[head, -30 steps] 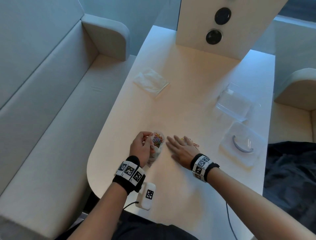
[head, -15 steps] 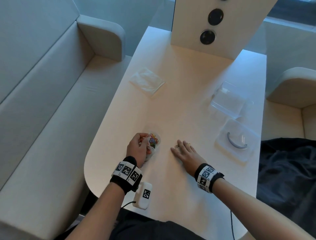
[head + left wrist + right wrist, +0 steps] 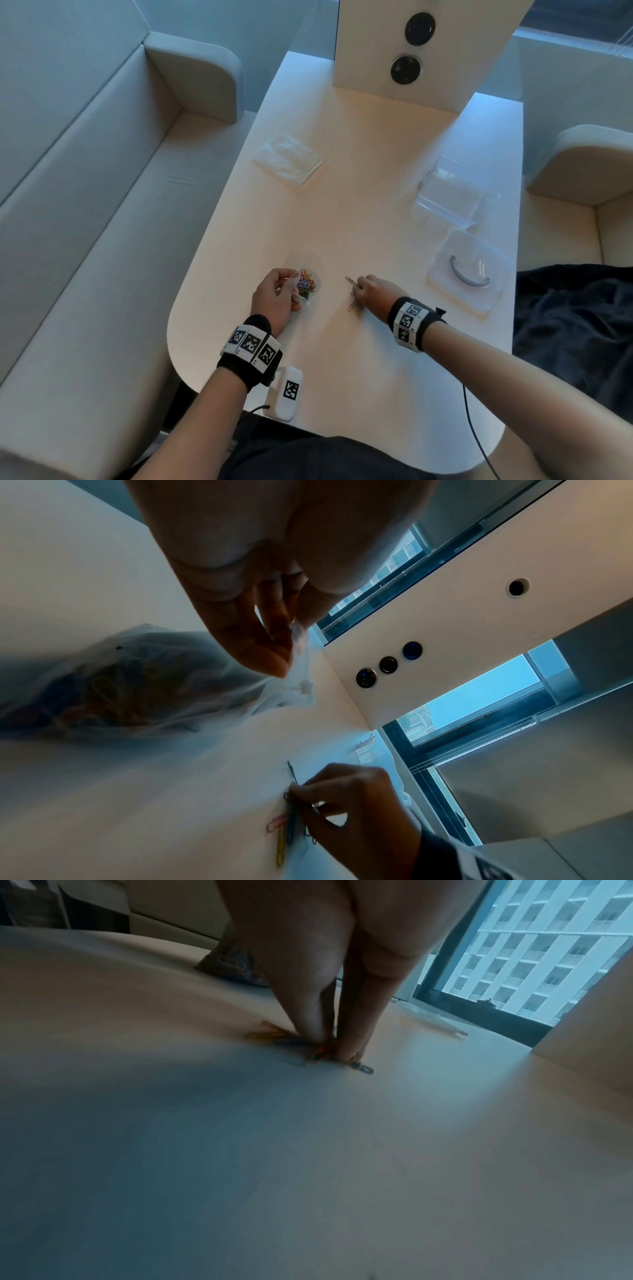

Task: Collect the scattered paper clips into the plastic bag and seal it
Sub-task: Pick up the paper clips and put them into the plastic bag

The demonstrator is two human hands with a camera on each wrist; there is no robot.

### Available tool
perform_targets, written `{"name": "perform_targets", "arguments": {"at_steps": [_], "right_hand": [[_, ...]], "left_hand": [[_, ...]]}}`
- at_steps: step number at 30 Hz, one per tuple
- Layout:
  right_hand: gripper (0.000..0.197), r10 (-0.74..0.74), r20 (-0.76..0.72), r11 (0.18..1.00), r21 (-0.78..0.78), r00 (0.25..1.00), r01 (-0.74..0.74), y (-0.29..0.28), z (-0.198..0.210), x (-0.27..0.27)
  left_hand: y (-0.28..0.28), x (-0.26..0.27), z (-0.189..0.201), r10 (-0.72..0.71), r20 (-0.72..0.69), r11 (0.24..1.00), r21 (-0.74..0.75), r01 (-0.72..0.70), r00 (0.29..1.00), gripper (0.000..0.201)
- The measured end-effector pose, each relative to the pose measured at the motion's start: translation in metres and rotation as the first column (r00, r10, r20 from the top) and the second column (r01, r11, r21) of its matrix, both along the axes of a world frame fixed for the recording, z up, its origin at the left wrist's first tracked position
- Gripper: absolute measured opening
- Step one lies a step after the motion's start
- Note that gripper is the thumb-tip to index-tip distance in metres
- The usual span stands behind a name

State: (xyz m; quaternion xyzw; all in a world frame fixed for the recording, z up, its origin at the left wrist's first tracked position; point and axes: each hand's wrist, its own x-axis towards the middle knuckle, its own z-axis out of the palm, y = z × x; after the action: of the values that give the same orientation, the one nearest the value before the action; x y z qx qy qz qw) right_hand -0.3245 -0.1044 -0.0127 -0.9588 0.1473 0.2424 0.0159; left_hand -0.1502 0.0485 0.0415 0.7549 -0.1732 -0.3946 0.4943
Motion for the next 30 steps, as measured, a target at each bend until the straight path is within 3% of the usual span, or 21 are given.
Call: {"name": "perform_targets", "arguments": {"at_steps": [6, 9, 11, 13, 14, 16, 17, 18, 20, 22, 23, 25, 27, 28, 29, 30], "right_hand": [[0.024, -0.252, -0.023, 0.967, 0.029, 0.968, 0.252, -0.031, 0.014, 0.045], [0.023, -0.403, 0.019, 0.915, 0.048, 0.915, 0.401, -0.051, 0.019, 0.053], [0.018, -0.536, 0.061, 0.84, 0.13, 0.842, 0.526, -0.065, 0.019, 0.052], [0.009, -0.761, 0.108, 0.637, 0.306, 0.639, 0.707, -0.077, 0.017, 0.047], [0.008, -0.874, 0.116, 0.473, 0.431, 0.473, 0.769, -0.082, 0.016, 0.042], [0.011, -0.993, 0.004, 0.089, 0.705, 0.122, 0.704, -0.082, 0.02, 0.035], [0.012, -0.995, -0.097, -0.066, 0.813, 0.024, 0.578, -0.078, 0.025, 0.034], [0.013, -0.98, -0.197, -0.186, 0.888, -0.017, 0.42, -0.071, 0.032, 0.035], [0.013, -0.952, -0.307, -0.298, 0.935, 0.017, 0.193, -0.052, 0.05, 0.043], [0.013, -0.953, -0.283, -0.265, 0.952, 0.106, 0.153, -0.03, 0.064, 0.052], [0.013, -0.963, -0.22, -0.19, 0.963, 0.154, 0.19, -0.018, 0.067, 0.055], [0.012, -0.958, 0.006, 0.106, 0.936, 0.285, 0.337, 0.0, 0.067, 0.06], [0.012, -0.854, 0.197, 0.411, 0.824, 0.482, 0.391, 0.012, 0.066, 0.063], [0.014, -0.803, 0.246, 0.491, 0.789, 0.542, 0.369, 0.015, 0.067, 0.064], [0.018, -0.781, 0.283, 0.529, 0.773, 0.557, 0.35, 0.016, 0.071, 0.065], [0.021, -0.792, 0.317, 0.538, 0.766, 0.521, 0.352, 0.013, 0.073, 0.064]], "left_hand": [[-0.005, 0.002, 0.003, -0.017, 0.01, 0.999, 0.034, 0.016, 1.0, 0.012], [-0.006, 0.003, 0.007, -0.027, 0.01, 0.999, 0.035, 0.027, 1.0, 0.013], [-0.008, 0.003, 0.009, -0.033, 0.002, 0.998, 0.047, 0.033, 0.999, 0.014], [-0.011, 0.004, 0.01, -0.038, -0.011, 0.998, 0.058, 0.039, 0.999, 0.013], [-0.013, 0.004, 0.01, -0.043, -0.01, 0.997, 0.06, 0.044, 0.999, 0.013], [-0.017, 0.004, 0.009, -0.051, -0.007, 0.997, 0.064, 0.051, 0.999, 0.012], [-0.018, 0.003, 0.008, -0.052, -0.009, 0.996, 0.07, 0.053, 0.999, 0.013], [-0.021, 0.002, 0.007, -0.052, -0.017, 0.996, 0.076, 0.053, 0.999, 0.013], [-0.025, -0.001, 0.005, -0.049, -0.029, 0.995, 0.089, 0.051, 0.998, 0.014], [-0.03, -0.005, 0.006, -0.055, -0.032, 0.996, 0.074, 0.058, 0.998, 0.013], [-0.032, -0.006, 0.006, -0.064, -0.038, 0.996, 0.054, 0.066, 0.997, 0.014], [-0.034, -0.007, 0.008, -0.084, -0.035, 0.996, 0.025, 0.085, 0.996, 0.015], [-0.036, -0.006, 0.008, -0.091, -0.012, 0.996, 0.015, 0.091, 0.996, 0.014], [-0.036, -0.005, 0.007, -0.09, -0.002, 0.996, 0.016, 0.09, 0.996, 0.014], [-0.036, -0.004, 0.006, -0.088, 0.004, 0.996, 0.019, 0.088, 0.996, 0.013], [-0.036, -0.003, 0.005, -0.082, 0.004, 0.996, 0.02, 0.082, 0.997, 0.013]]}}
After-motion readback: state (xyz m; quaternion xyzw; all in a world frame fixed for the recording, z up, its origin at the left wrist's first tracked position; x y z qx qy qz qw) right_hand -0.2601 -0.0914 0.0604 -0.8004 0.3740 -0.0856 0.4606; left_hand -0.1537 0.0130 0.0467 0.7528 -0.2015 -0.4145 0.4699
